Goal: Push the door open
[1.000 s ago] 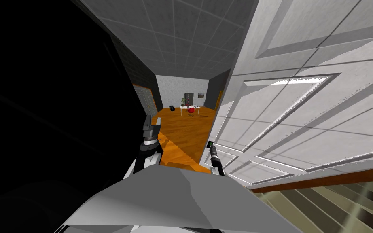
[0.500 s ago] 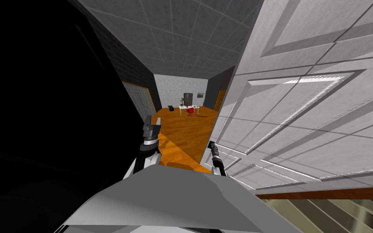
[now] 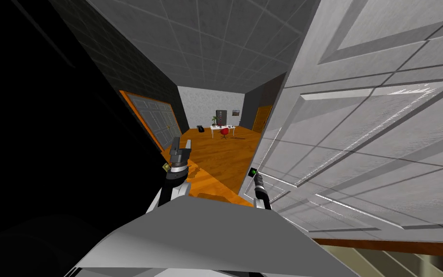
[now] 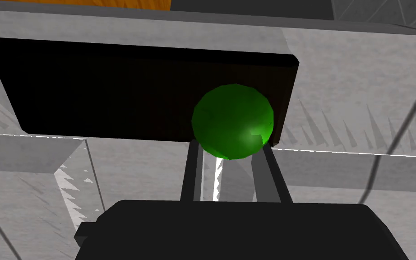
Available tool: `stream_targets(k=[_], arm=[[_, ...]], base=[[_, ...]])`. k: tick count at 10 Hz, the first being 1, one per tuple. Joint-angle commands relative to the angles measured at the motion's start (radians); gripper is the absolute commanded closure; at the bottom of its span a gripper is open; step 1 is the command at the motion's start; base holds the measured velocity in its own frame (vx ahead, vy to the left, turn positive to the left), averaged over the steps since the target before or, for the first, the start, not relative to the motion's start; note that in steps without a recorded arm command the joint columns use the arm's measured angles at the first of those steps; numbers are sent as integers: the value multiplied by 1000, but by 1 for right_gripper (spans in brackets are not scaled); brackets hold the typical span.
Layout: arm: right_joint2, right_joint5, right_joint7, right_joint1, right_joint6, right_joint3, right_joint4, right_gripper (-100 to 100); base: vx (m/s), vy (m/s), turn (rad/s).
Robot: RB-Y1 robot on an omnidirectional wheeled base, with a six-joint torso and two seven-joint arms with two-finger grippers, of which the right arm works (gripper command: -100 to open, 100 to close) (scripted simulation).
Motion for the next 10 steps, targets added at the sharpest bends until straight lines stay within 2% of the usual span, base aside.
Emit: stream_targets(k=[1, 2, 5, 7, 8, 10], arm=[[-7, -12, 5, 6, 7, -22, -15, 100], [4, -9, 10, 10, 16, -16, -27, -100], [17, -13, 20, 9, 21, -21, -34, -100], [37, -17, 29, 8, 26, -26, -40, -100], [55, -20, 35, 7, 29, -29, -45, -100], [41, -19, 35, 19, 29, -30, -58, -100]], base=[[149, -9, -80], [-8, 42, -52], [-179, 98, -28], [-200, 167, -45], [-204, 163, -54], [4, 22, 9]])
